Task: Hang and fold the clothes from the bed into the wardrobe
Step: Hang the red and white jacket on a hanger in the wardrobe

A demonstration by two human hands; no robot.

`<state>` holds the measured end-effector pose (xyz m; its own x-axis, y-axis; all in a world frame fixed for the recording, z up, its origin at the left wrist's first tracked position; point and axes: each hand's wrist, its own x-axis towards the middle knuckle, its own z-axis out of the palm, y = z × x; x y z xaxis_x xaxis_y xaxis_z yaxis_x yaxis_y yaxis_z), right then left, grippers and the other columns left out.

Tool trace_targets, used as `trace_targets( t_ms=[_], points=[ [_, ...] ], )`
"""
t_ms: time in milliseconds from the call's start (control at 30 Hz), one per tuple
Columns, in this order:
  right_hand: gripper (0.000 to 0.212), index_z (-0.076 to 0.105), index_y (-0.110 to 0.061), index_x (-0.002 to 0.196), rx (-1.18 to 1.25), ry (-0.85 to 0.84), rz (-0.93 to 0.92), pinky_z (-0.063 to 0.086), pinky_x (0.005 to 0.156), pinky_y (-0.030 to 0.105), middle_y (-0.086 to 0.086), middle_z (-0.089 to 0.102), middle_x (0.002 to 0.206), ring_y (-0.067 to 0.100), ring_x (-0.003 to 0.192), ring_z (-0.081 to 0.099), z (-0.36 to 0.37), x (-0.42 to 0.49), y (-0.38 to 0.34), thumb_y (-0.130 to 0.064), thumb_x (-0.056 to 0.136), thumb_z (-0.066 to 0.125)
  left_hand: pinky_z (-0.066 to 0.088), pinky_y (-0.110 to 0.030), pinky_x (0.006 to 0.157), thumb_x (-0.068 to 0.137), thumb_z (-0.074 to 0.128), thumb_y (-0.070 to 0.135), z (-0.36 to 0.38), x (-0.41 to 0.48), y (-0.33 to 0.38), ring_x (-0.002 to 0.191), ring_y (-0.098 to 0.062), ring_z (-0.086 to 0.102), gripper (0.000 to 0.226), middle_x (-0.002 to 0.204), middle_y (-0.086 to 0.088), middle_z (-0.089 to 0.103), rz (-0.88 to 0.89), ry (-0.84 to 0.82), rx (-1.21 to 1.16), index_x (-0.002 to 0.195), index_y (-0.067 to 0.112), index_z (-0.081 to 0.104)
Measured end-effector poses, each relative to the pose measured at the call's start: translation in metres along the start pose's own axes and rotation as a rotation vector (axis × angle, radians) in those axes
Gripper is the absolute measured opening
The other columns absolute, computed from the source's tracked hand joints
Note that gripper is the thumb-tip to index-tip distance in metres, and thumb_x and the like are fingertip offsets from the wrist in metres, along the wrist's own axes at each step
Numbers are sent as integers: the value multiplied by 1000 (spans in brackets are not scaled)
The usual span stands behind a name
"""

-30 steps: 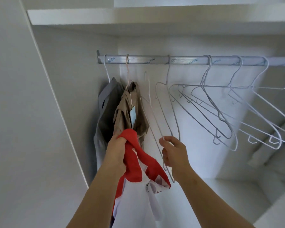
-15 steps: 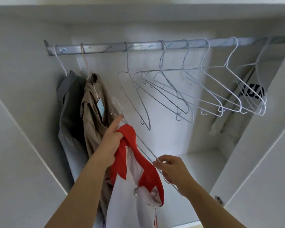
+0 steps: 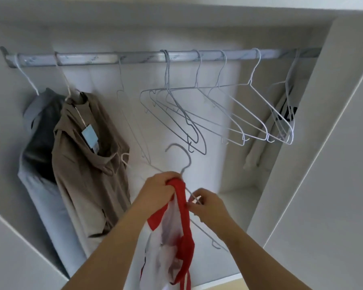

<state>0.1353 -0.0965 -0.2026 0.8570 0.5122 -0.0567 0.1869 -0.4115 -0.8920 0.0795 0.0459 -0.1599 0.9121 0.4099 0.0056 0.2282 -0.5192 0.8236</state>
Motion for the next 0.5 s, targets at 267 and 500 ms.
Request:
trace_targets(
  t_ms=[267,500],
  points=[
    [34,31,-17,55,134,77,-4,25,47,15,-13,31,39,5,45,25,-17,-6,11,4,72,52,38,-20,50,89,42,6,14,-1,-7,63,-12,53,21,74,0,55,-167,352,-41,104,20,45],
    [52,25,-18,52,306,121,-74,23,43,14,-10,22,41,5,40,19,-24,-17,18,-16,81,68,47,-30,62,76,63,6,-18,2,-6,76,-26,58,13,84,-10,61,-430,149,-191,83,16,59]
  ],
)
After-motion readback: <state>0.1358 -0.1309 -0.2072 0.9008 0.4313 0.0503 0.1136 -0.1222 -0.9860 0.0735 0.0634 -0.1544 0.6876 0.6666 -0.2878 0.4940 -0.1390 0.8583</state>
